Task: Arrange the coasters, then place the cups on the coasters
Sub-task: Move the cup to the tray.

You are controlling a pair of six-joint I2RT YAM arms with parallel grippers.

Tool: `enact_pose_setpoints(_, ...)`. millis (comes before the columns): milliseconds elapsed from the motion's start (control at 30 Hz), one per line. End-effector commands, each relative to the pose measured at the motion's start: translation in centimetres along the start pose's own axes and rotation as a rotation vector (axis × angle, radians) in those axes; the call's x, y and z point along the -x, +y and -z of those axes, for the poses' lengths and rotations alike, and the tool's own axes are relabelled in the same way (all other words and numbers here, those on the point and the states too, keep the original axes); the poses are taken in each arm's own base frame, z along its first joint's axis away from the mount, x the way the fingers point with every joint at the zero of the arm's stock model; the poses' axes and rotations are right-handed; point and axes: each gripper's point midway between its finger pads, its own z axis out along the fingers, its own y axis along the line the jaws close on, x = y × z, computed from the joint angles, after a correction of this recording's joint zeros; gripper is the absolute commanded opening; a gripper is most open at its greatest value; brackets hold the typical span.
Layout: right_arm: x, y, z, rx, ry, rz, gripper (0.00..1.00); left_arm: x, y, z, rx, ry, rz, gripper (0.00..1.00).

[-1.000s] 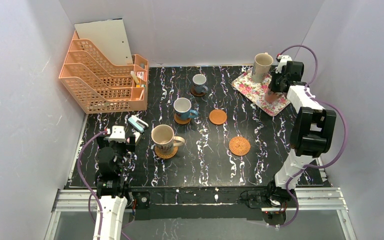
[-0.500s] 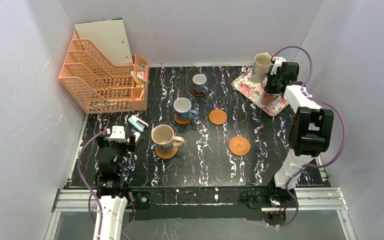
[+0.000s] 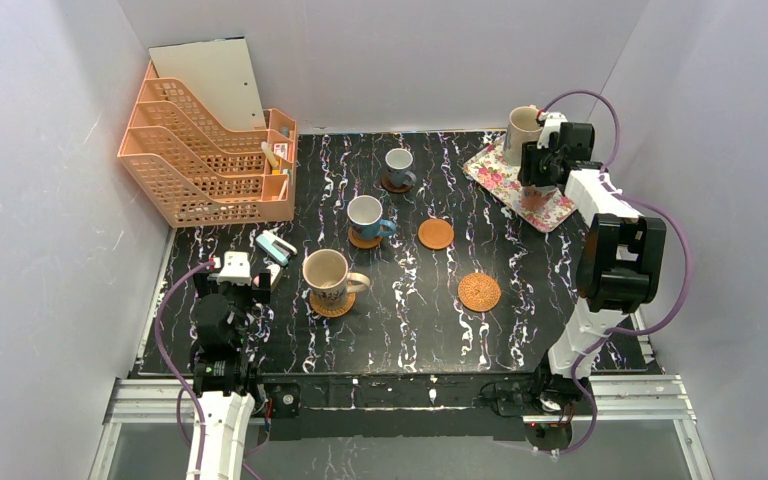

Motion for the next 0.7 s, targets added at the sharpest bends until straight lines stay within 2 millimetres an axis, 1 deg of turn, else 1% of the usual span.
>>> enact_pose_setpoints(0, 4.6, 0.5, 2.1, 0.021, -0.118, 0.034, 0.59, -0.1, 0.4, -0.1, 0.02, 0.002, 0.002, 0.96)
enact_pose_setpoints(100, 6.3, 1.1, 3.9, 0.039, -0.167, 0.066, 0.66, -0.1, 0.2, -0.1, 0.011, 0.003, -0.001, 0.96)
enact_pose_setpoints(133, 6.6, 1.0, 4.4, 0.028, -0.187, 0.08, 0.73, -0.1, 0.2, -0.1, 0.013, 0.001, -0.001, 0.96)
enact_pose_setpoints(167, 7.1, 0.6, 5.0, 0.004, -0.208, 0.087, 0.79, -0.1, 0.3, -0.1, 0.017, 0.002, 0.001, 0.96)
enact_pose_setpoints(233, 7.7, -0.3, 5.8, -0.037, -0.239, 0.079, 0.88, -0.1, 0.3, -0.1, 0.019, 0.001, -0.001, 0.96)
enact_pose_setpoints(300, 7.8, -1.2, 6.1, -0.048, -0.249, 0.036, 0.92, 0.0, 0.2, -0.1, 0.012, -0.001, -0.003, 0.96)
enact_pose_setpoints(367, 7.4, -2.0, 5.9, -0.04, -0.244, -0.018, 0.94, -0.1, 0.3, -0.1, 0.015, 0.003, -0.002, 0.96)
enact_pose_setpoints(433, 6.7, -2.8, 5.3, -0.027, -0.231, -0.065, 0.98, 0.0, 0.3, -0.1, 0.017, -0.001, -0.002, 0.96)
enact_pose_setpoints(567, 5.0, -4.3, 3.5, -0.002, -0.199, -0.171, 0.98, 0.0, 0.2, -0.1, 0.012, -0.001, -0.004, 0.96)
enact_pose_setpoints(667, 4.4, -4.4, 2.7, 0.028, -0.194, -0.21, 0.98, 0.0, 0.3, 0.0, 0.015, -0.001, -0.003, 0.96)
